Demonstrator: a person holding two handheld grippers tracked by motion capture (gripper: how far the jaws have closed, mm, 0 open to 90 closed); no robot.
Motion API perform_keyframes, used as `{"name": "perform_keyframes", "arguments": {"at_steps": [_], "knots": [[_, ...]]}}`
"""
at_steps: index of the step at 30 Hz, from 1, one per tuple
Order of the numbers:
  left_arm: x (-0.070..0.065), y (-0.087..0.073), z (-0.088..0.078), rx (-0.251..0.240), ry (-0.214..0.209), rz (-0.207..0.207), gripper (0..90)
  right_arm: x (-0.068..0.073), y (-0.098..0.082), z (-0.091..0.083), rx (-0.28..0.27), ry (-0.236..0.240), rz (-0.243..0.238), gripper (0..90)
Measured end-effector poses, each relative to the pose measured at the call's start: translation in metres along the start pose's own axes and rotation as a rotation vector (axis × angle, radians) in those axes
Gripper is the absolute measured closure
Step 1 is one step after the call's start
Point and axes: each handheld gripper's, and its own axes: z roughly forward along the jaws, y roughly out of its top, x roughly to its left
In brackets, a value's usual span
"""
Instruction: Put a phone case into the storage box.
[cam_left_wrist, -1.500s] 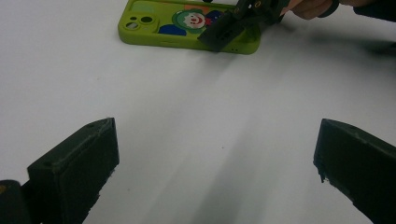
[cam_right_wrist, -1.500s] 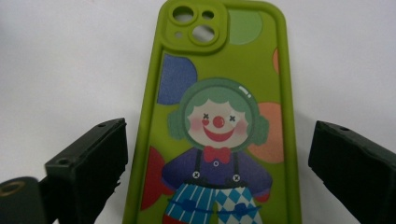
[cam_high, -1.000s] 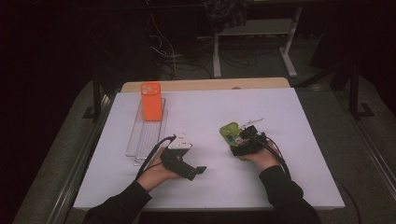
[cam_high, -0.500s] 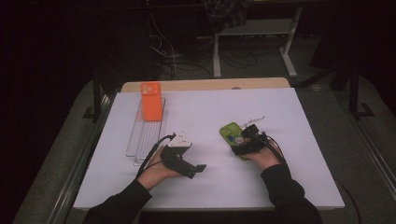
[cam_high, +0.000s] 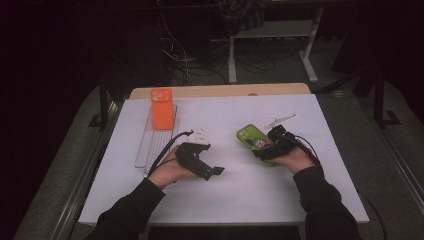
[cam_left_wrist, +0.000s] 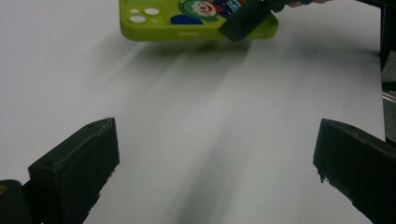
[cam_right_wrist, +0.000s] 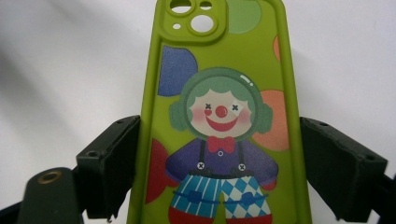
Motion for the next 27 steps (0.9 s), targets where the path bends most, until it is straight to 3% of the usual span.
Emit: {"name": "perform_keyframes", "arguments": {"at_steps": [5, 9, 10, 12, 19, 24, 27], "knots": [[0.006, 0.016, 0.002, 0.006, -0.009, 0.021, 0.0, -0.004, 0.005, -0.002, -0.01, 0.035, -0.021, 14.8], [0.008, 0.019, 0.001, -0.009, -0.018, 0.045, 0.0, -0.004, 0.005, -0.003, -0.016, 0.054, -0.051, 14.8], [0.008, 0.018, 0.001, -0.015, -0.016, 0.056, 0.0, -0.004, 0.006, -0.005, -0.014, 0.063, -0.066, 14.8], [0.011, 0.016, 0.001, 0.023, -0.01, 0.082, 0.0, -0.002, 0.005, -0.007, -0.023, 0.08, -0.094, 14.8], [0.013, 0.015, -0.007, 0.02, -0.049, 0.12, 0.0, 0.012, 0.007, -0.012, -0.041, 0.145, -0.215, 14.8], [0.014, 0.013, -0.011, 0.033, -0.072, 0.148, 0.0, 0.028, 0.008, -0.01, -0.016, 0.207, -0.279, 14.8], [0.013, 0.013, -0.012, 0.032, -0.079, 0.169, 0.0, 0.035, 0.008, -0.007, 0.006, 0.224, -0.351, 14.8]]}}
